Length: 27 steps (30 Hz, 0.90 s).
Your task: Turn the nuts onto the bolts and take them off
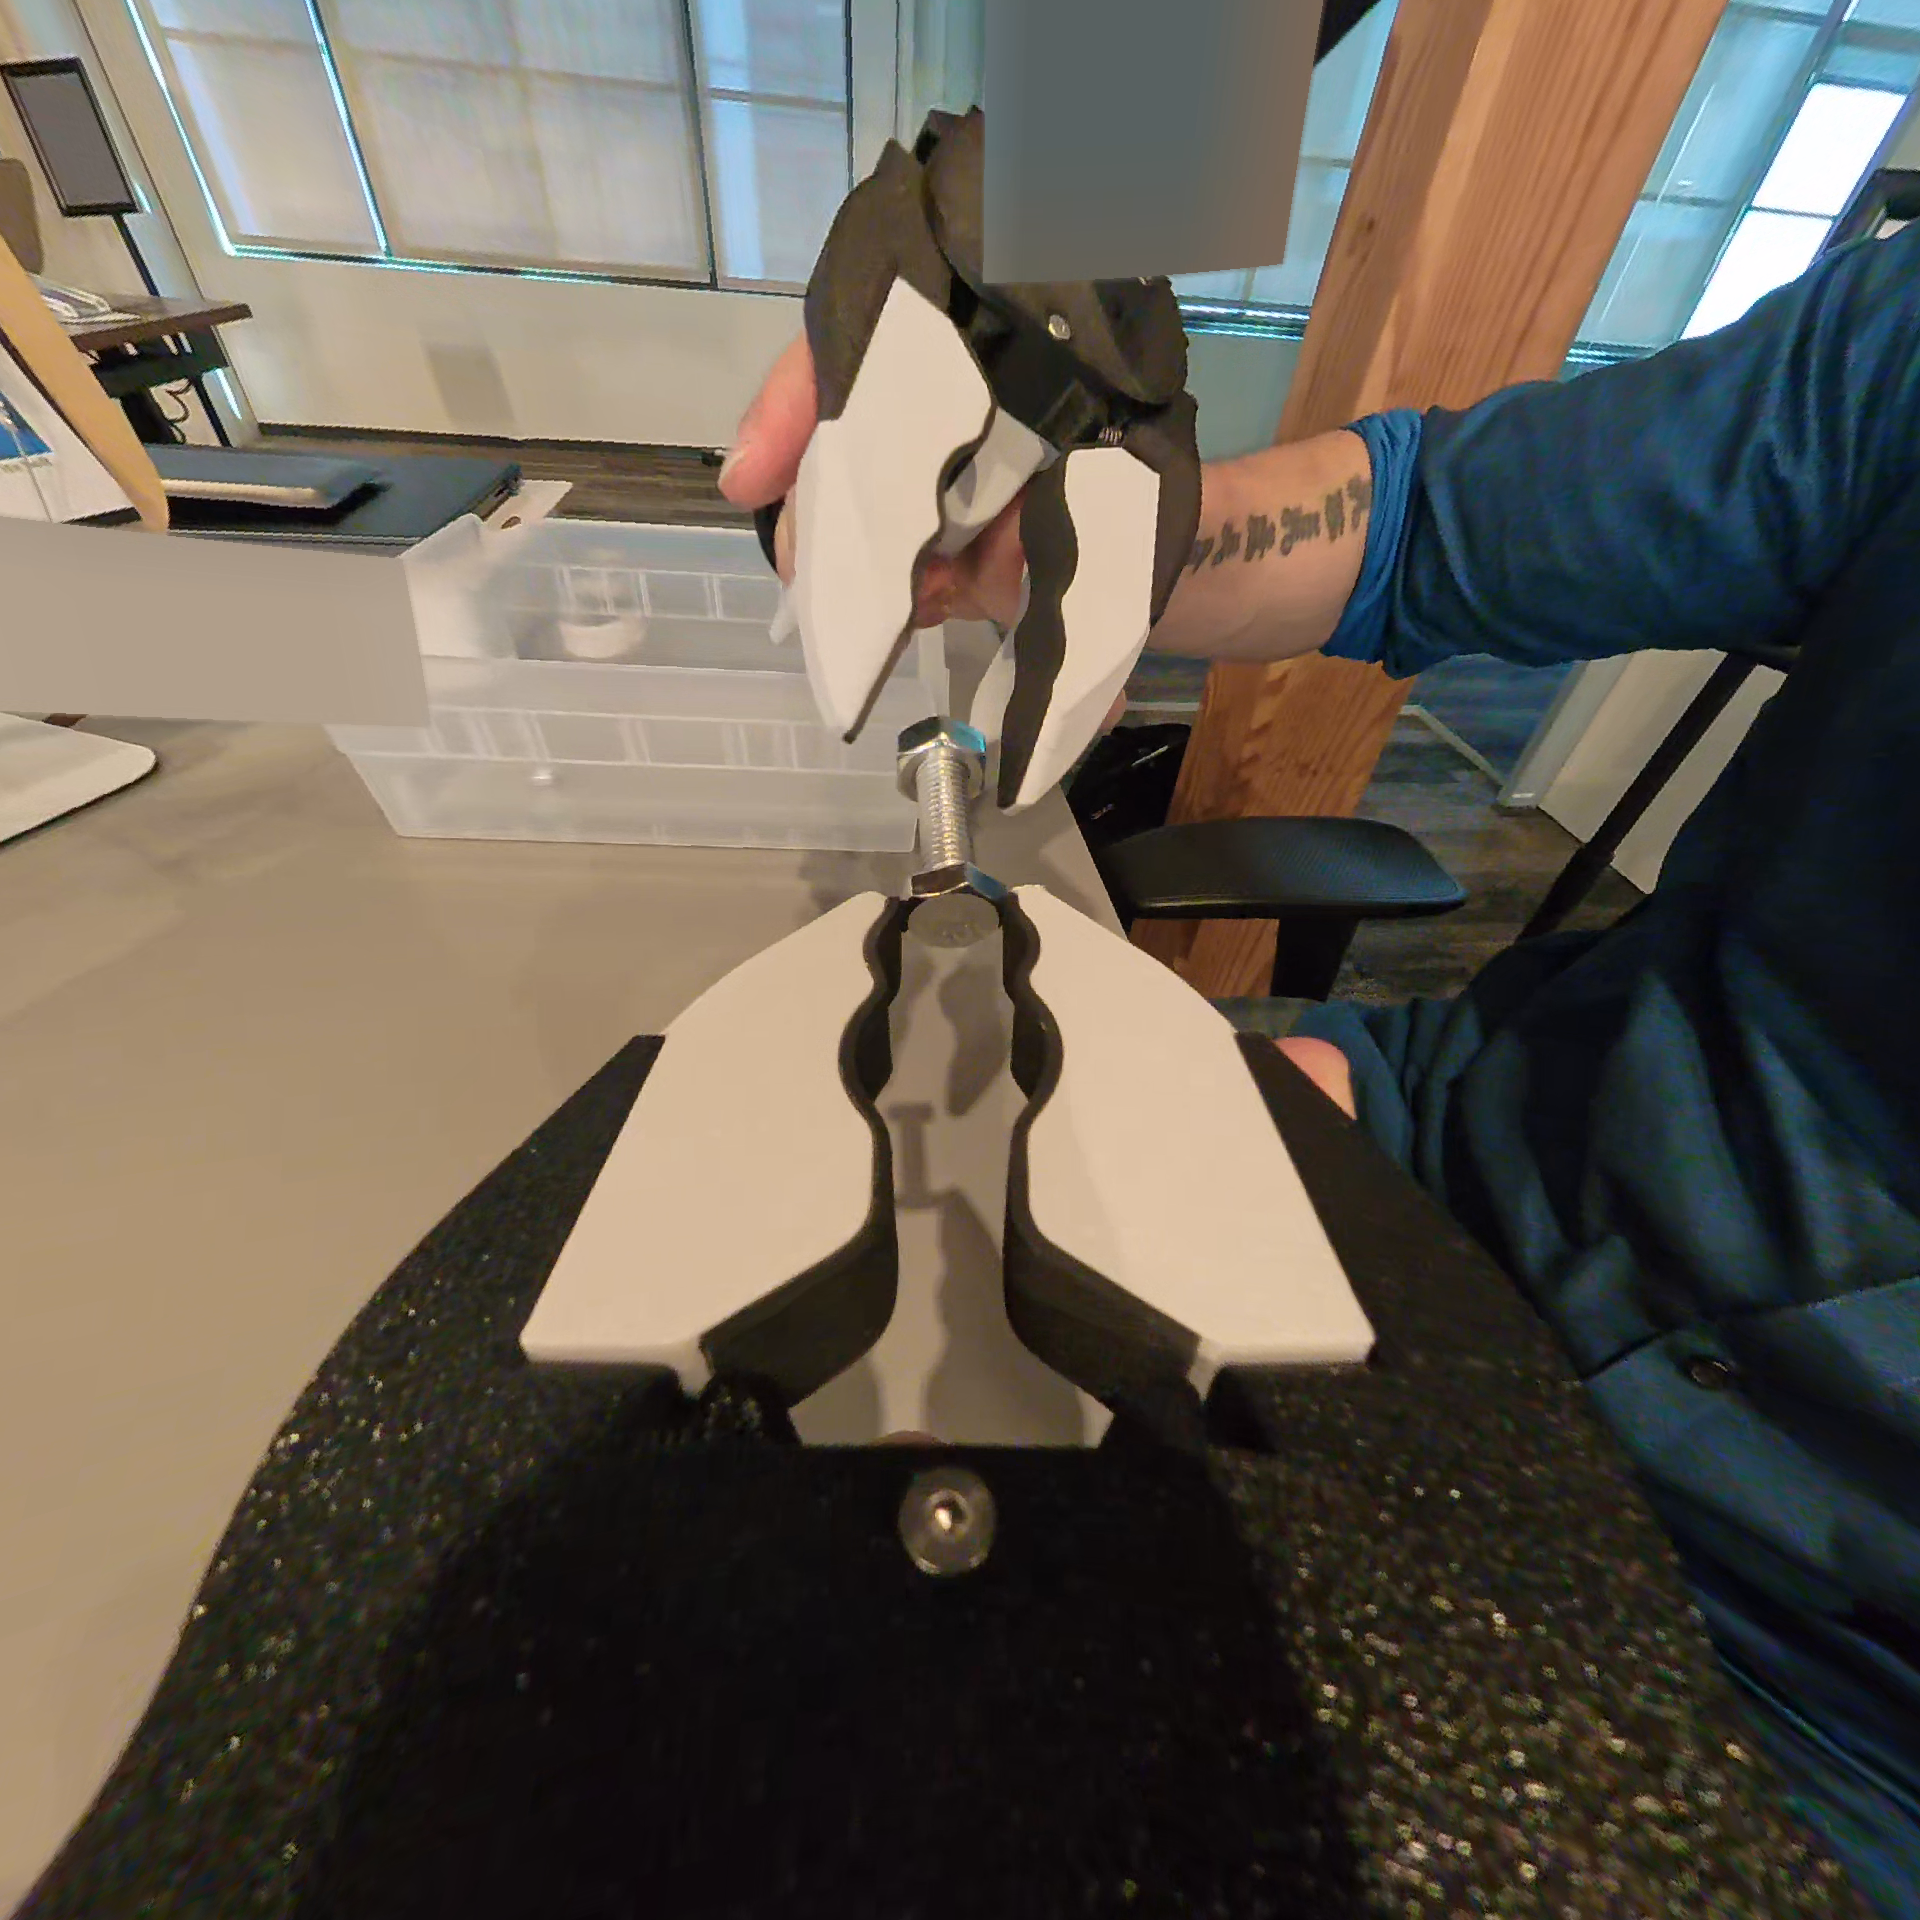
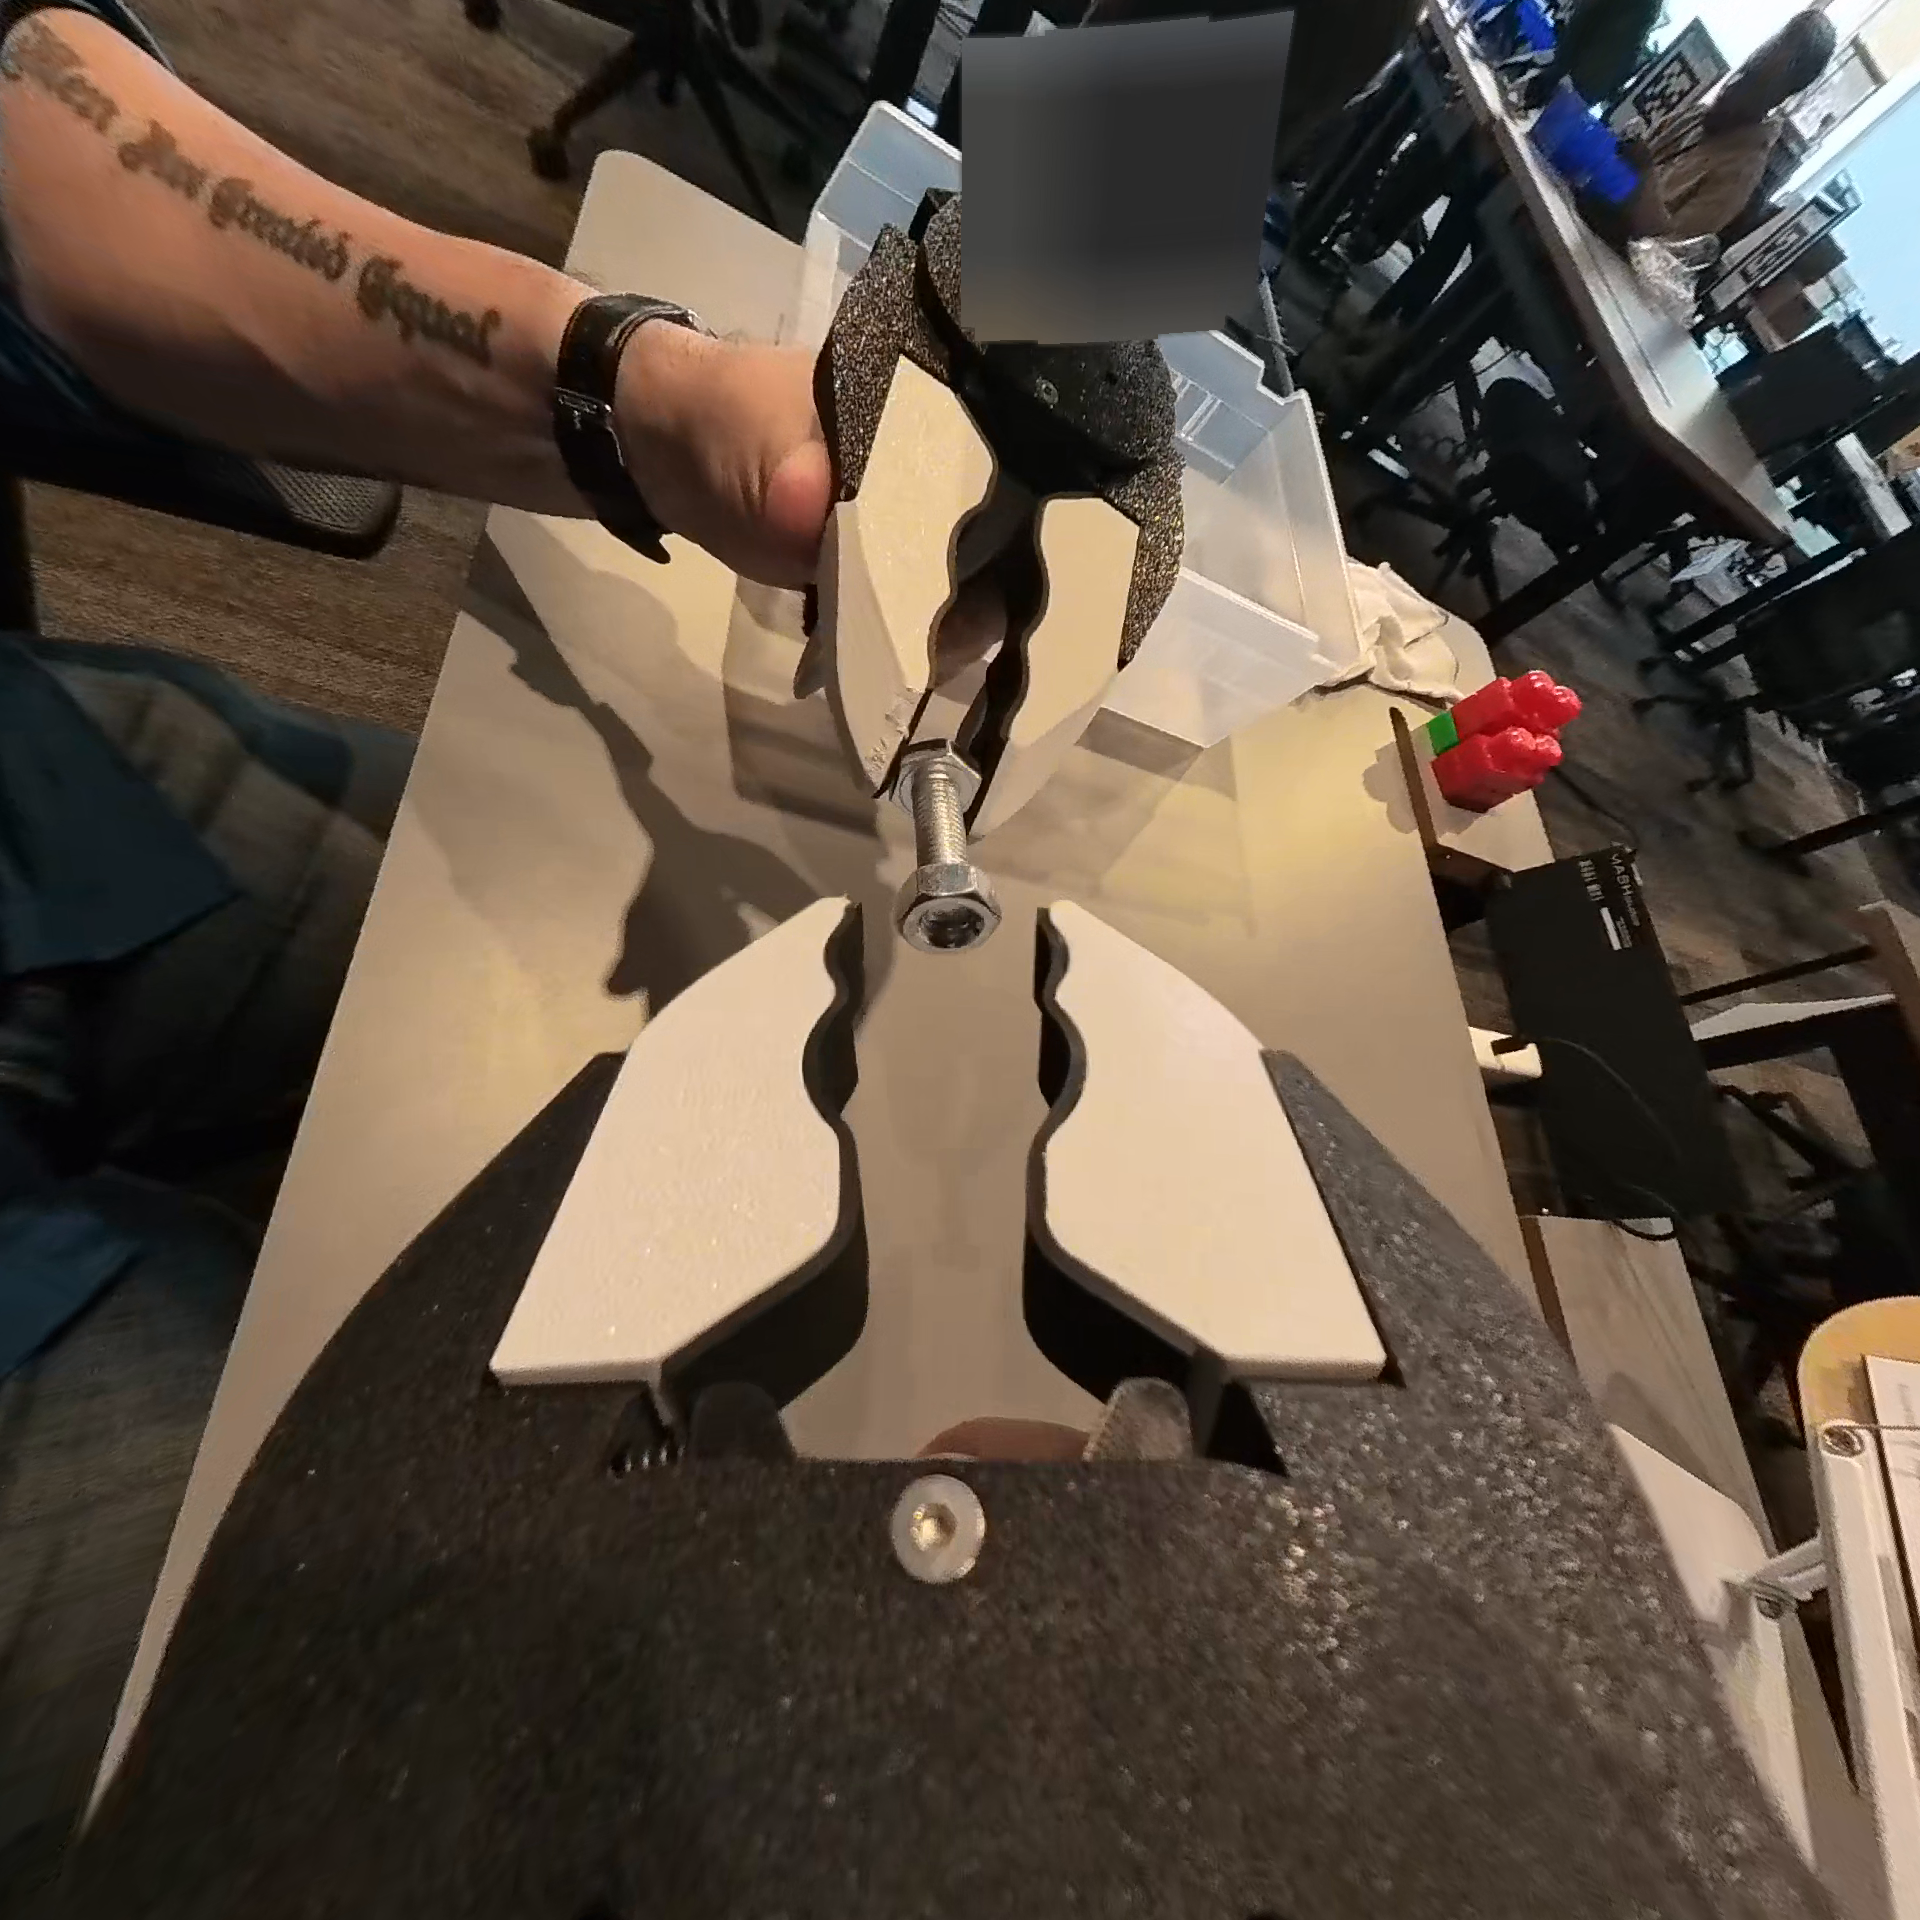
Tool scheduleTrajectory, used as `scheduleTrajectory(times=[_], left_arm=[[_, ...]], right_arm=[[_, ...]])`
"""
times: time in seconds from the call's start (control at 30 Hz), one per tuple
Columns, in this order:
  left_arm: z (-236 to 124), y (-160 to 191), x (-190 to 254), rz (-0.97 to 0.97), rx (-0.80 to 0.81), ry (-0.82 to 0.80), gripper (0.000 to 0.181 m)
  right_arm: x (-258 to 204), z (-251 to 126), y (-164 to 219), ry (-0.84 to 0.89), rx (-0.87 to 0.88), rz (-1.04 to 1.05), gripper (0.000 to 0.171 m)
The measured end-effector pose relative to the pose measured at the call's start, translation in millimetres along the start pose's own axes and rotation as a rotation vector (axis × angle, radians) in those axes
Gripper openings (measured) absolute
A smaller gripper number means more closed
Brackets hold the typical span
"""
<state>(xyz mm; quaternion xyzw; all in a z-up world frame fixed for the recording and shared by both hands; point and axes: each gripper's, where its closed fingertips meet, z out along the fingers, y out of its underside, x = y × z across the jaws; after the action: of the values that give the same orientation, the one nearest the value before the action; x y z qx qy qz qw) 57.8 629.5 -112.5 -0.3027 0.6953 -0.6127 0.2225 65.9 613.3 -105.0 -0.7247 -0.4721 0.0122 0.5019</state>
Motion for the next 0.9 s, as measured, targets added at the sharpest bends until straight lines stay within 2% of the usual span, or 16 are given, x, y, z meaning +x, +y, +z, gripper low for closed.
scheduleTrajectory(times=[0.17, 0.4, 0.57, 0.73, 0.9], left_arm=[[0.0, 0.0, 0.9, 0.001, 0.000, 0.006, 0.018], [-0.2, 1.1, 0.6, 0.015, -0.012, -0.006, 0.018], [1.0, 2.7, -1.3, 0.080, -0.056, -0.060, 0.018], [4.3, 4.6, -2.6, 0.136, -0.102, -0.107, 0.018], [5.7, 4.5, -2.1, 0.181, -0.126, -0.139, 0.018]], right_arm=[[-1.8, 1.3, 0.9, -0.018, -0.005, 0.018, 0.019], [-1.5, 0.1, 1.2, -0.049, -0.007, 0.100, 0.018], [-2.8, -2.8, 2.3, -0.221, 0.021, 0.480, 0.018], [-4.7, -4.9, 5.4, -0.462, 0.071, 0.991, 0.018], [-6.9, -7.3, 5.4, -0.661, 0.169, 1.315, 0.018]])
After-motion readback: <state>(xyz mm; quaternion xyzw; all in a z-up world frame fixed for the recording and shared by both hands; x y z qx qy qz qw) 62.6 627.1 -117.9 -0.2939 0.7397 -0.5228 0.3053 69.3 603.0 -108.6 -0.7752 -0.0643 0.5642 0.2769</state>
